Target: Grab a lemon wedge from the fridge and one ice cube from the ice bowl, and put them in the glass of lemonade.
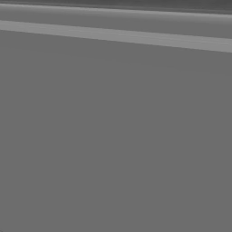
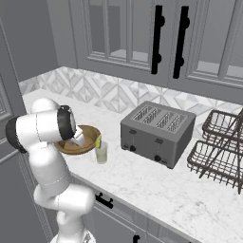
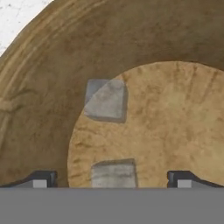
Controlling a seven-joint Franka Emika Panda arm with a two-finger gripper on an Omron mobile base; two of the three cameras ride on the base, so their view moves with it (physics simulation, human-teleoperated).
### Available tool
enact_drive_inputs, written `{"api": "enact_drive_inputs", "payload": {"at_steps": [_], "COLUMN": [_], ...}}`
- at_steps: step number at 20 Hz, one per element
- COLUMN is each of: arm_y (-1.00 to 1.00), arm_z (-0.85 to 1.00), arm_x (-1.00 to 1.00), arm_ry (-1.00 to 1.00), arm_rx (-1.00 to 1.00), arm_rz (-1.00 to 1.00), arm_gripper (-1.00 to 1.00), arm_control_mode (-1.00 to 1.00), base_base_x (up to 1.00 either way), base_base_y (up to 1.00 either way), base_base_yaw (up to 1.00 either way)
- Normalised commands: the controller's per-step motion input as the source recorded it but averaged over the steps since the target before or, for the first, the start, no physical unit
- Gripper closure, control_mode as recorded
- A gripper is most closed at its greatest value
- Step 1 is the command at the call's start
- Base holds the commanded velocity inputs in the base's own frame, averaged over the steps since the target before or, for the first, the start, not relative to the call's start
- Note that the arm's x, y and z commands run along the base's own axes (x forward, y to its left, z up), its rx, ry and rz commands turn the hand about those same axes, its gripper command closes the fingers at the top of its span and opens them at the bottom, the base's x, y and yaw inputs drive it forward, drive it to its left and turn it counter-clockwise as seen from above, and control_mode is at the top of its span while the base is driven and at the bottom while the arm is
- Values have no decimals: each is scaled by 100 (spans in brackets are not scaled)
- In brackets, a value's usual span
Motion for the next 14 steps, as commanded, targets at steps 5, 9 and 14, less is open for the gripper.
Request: {"api": "enact_drive_inputs", "payload": {"at_steps": [5,9,14], "arm_y": [2,0,0], "arm_z": [-38,-25,-33], "arm_x": [17,8,0], "arm_ry": [0,0,0], "arm_rx": [0,0,0], "arm_rz": [0,0,0], "arm_gripper": [-100,-100,100], "arm_control_mode": [-100,-100,-100], "base_base_x": [0,0,0], "base_base_y": [0,0,0], "base_base_yaw": [0,0,0]}}
